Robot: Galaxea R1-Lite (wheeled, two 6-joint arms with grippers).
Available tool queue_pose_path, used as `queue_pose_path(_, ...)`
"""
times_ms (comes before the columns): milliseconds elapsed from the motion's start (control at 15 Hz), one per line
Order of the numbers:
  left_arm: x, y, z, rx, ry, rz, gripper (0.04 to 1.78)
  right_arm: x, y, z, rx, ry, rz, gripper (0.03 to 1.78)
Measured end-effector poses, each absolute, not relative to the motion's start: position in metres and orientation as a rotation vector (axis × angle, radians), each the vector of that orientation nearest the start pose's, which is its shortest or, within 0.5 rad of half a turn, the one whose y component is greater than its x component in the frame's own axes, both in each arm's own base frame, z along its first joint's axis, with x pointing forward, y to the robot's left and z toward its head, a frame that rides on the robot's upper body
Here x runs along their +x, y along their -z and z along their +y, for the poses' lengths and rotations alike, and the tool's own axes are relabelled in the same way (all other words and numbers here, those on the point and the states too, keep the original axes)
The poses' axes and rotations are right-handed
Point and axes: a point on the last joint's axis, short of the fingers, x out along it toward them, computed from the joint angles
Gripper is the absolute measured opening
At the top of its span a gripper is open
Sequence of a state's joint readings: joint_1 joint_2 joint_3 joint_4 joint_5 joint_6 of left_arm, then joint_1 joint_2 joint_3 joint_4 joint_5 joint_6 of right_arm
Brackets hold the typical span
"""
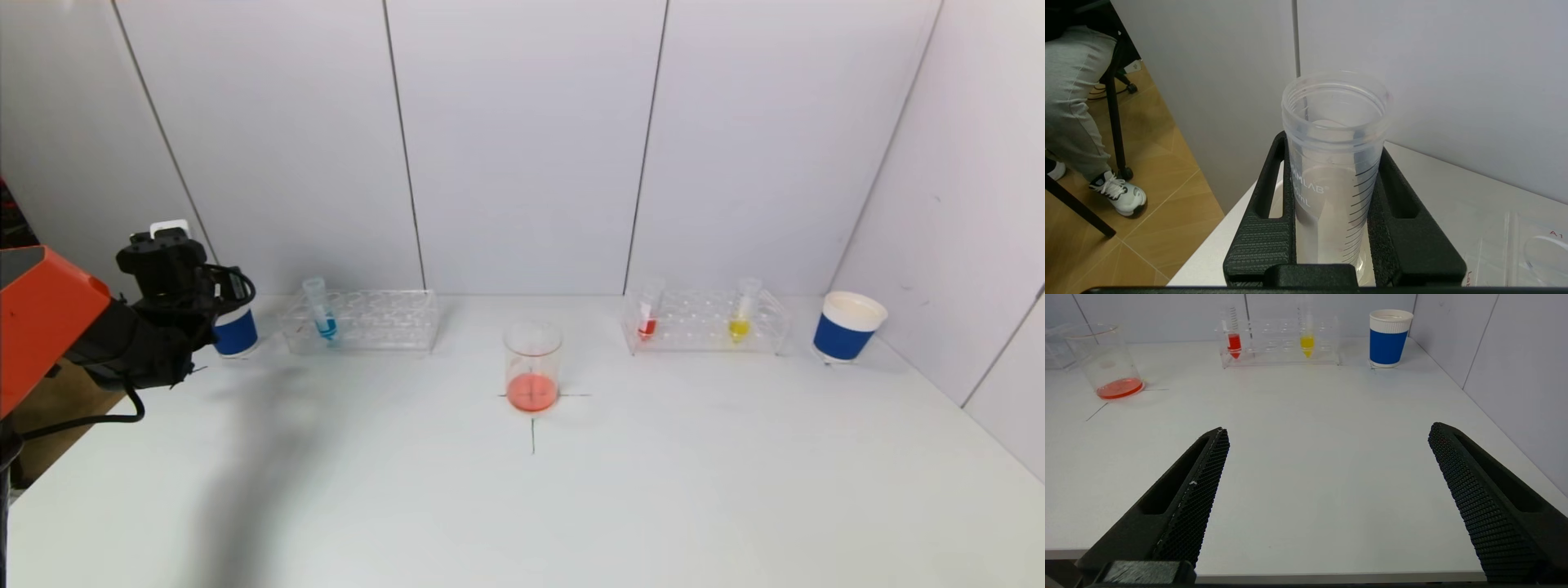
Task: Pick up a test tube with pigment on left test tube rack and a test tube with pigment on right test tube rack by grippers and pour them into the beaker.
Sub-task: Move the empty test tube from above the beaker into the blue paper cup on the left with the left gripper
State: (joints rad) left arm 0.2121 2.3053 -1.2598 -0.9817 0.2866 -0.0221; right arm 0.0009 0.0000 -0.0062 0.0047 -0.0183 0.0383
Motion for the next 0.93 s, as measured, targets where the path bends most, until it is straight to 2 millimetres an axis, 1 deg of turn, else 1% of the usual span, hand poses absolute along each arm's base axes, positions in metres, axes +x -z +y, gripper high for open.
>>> queue_pose_path(467, 0.444, -0.1027, 0.1025, -0.019, -0.5, 0.06, 0.51, -0.0233, -0.0767, -0.0004, 0.038, 0.018, -0.002, 1.77)
queue_pose_path(600, 0.444, -0.1027, 0.1025, -0.019, -0.5, 0.059, 0.57, -0.0233, -0.0767, -0.0004, 0.038, 0.018, -0.002, 1.77)
queue_pose_path(667, 0.4437, -0.1023, 0.1032, -0.019, -0.502, 0.06, 0.65, -0.0233, -0.0768, -0.0004, 0.038, 0.017, -0.002, 1.77)
queue_pose_path(800, 0.4432, -0.1025, 0.1052, -0.018, -0.506, 0.06, 0.87, -0.0233, -0.0767, -0.0004, 0.038, 0.017, -0.002, 1.77)
queue_pose_path(933, 0.443, -0.1027, 0.1068, -0.019, -0.509, 0.058, 1.21, -0.0233, -0.0767, -0.0004, 0.038, 0.017, -0.002, 1.77)
